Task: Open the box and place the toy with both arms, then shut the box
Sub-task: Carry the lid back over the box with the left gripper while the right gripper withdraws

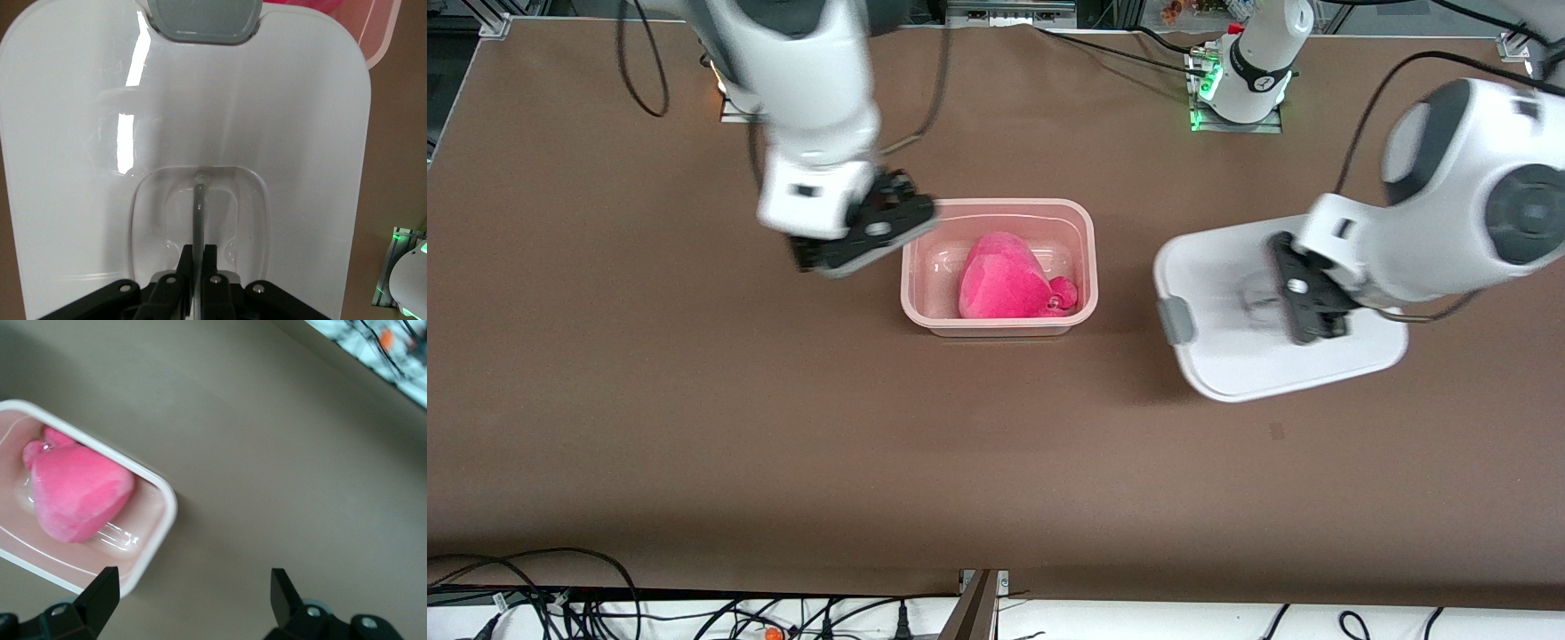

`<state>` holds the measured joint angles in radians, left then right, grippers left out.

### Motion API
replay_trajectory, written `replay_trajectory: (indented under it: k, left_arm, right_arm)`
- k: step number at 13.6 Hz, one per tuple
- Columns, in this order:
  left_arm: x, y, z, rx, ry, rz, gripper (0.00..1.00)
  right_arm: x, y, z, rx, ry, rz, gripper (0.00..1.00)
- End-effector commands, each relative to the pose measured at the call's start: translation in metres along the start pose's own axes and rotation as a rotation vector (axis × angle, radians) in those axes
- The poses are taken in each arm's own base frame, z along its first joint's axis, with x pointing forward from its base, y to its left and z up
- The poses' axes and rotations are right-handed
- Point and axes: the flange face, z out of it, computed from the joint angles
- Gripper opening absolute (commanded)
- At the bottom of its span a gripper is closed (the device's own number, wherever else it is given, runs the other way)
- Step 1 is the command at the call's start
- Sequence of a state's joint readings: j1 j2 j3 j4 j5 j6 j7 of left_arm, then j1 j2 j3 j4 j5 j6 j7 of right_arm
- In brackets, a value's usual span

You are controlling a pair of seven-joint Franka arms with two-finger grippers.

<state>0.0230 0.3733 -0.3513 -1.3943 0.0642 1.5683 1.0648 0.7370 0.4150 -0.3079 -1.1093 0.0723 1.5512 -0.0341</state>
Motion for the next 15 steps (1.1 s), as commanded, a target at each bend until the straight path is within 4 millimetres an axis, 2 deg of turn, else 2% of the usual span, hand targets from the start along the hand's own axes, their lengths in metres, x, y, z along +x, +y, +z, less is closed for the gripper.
replay_trajectory:
  k: [1,3,4,6,8,10,12,15]
  left_arm:
    - [0.069,0.023,0.011,0.038,0.009,0.065,0.00]
    - [0.120,0.050,0.023,0.046,-0.001,0.092,0.00]
    - [0.140,0.060,0.033,0.037,-0.006,0.101,0.00]
    - [0.190,0.088,0.057,0.031,-0.009,0.172,0.00]
    - [0.237,0.118,0.082,0.045,-0.007,0.168,0.00]
    - [0.271,0.142,0.104,0.086,-0.032,0.158,0.00]
    - [0.292,0.160,0.116,0.111,-0.036,0.165,0.00]
    - [0.316,0.166,0.138,0.104,-0.019,0.163,0.00]
  right_arm:
    - [-0.053,0.085,-0.004,0.105,-0.046,0.183,1.00]
    - [-0.092,0.133,-0.001,0.136,-0.071,0.270,1.00]
    - [-0.104,0.146,-0.002,0.143,-0.083,0.307,1.00]
    - [-0.120,0.183,-0.002,0.142,-0.126,0.436,1.00]
    - [-0.127,0.192,-0.014,0.145,-0.109,0.444,1.00]
    - [-0.141,0.208,-0.024,0.152,-0.094,0.465,1.00]
    - [-0.153,0.222,-0.019,0.154,-0.114,0.483,1.00]
    - [-0.163,0.226,-0.007,0.113,-0.128,0.487,1.00]
